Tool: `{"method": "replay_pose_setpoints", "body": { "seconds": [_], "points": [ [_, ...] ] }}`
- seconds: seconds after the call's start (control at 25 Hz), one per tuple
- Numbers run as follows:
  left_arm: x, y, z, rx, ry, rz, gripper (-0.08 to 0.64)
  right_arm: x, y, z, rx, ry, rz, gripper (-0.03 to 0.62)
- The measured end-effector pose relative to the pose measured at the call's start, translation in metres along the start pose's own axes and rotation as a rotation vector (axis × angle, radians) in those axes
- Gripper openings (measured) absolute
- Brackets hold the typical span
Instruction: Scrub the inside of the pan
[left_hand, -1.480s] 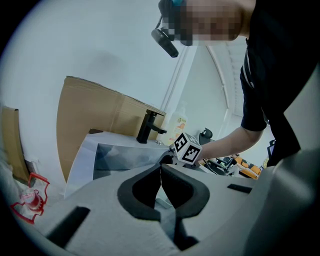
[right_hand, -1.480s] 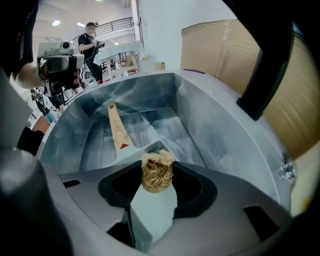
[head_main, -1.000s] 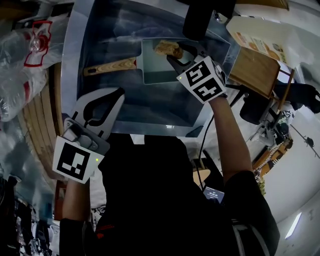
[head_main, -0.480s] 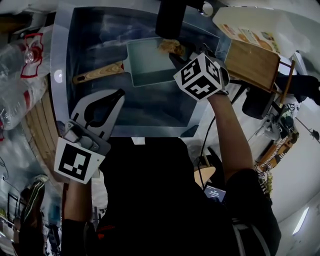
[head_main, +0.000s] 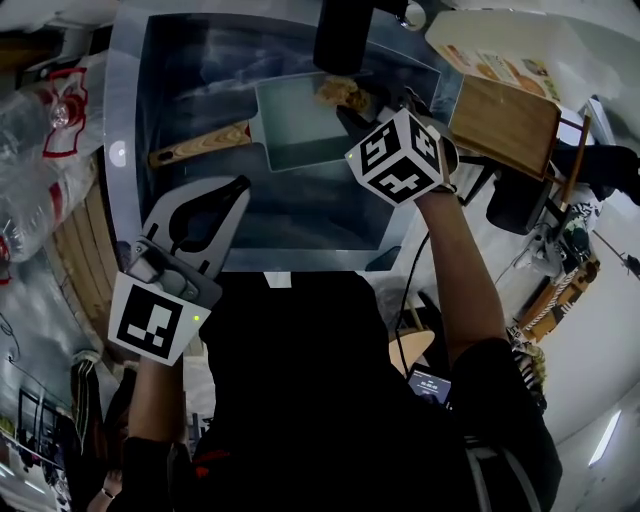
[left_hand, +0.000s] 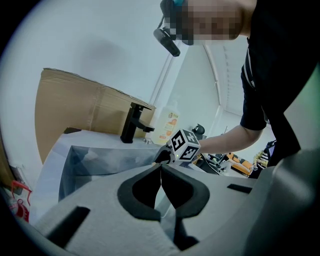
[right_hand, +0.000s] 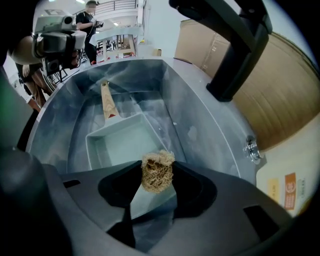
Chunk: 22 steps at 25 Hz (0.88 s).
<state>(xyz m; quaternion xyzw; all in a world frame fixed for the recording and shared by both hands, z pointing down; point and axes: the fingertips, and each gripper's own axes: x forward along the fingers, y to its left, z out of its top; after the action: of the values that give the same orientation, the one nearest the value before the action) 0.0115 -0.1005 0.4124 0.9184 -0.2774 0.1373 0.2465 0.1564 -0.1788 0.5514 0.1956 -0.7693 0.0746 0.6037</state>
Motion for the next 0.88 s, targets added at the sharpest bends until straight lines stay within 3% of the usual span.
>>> {"method": "replay_pose_setpoints", "body": {
  "seconds": [0.48, 0.88],
  "points": [
    [-0.045, 0.015, -0.009, -0.009, -0.023, 0.035, 0.020, -0.004, 0.046, 0.046, -0.024, -0.030, 0.045, 0.189],
    [-0.074, 0.019, -0.023, -0.017, -0.025, 0.058, 0.020, 0.010, 0.082, 0.059, -0.056, -0.001, 0.078, 0.190]
  ]
}}
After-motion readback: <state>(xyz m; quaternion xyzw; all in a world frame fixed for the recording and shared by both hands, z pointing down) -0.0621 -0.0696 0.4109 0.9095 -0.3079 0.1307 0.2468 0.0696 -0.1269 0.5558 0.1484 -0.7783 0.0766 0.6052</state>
